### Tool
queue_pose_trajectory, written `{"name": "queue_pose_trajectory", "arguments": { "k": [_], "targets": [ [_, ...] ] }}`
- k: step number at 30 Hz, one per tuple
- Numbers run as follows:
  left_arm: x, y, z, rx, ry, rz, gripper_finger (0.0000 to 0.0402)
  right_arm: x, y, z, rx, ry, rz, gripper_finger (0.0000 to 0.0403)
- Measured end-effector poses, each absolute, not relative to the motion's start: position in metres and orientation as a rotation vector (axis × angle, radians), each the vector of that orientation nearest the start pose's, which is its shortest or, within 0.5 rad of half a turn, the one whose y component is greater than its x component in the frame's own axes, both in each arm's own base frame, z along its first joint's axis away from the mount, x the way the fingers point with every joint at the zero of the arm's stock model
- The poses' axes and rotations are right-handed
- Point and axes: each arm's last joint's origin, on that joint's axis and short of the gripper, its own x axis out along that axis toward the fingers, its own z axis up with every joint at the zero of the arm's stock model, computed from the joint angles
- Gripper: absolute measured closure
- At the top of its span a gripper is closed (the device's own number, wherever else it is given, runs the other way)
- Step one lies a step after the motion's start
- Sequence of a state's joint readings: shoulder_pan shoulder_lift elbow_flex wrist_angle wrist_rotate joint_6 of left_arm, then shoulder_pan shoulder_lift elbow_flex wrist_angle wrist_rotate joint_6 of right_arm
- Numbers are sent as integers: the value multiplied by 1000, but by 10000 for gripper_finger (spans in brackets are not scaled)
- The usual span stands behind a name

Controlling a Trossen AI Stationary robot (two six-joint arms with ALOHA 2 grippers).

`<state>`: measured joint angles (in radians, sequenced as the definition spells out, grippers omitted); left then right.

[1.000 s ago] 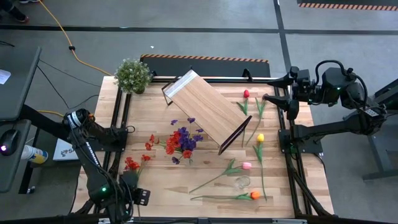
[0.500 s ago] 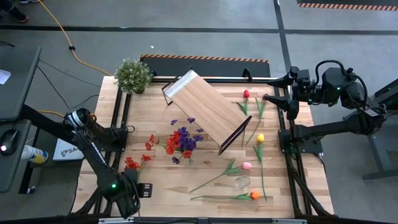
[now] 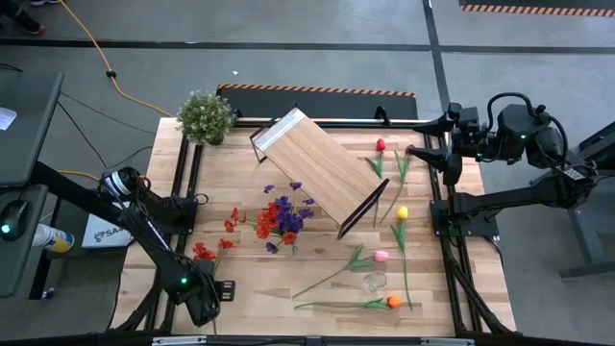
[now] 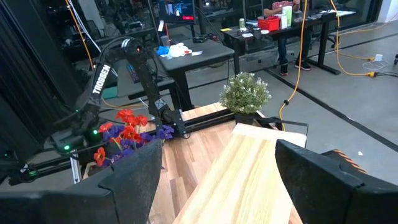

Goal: Pick and place flowers into a vace then onto a shelf
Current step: Put the orange flower into the left transparent vase

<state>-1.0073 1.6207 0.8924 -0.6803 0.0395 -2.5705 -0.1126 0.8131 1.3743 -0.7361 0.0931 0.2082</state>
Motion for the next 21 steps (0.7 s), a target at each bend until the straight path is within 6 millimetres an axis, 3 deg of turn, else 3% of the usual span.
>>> {"name": "queue_pose_trajectory", "arguments": {
  "k": [5,21],
  "targets": [
    [143,-226,144,-1367,1262,1053,174,108,-15,460,209,153,-223,100],
    [143,-226,143,-1349,1237,1023,174,108,-15,460,208,153,-224,100]
  ]
}}
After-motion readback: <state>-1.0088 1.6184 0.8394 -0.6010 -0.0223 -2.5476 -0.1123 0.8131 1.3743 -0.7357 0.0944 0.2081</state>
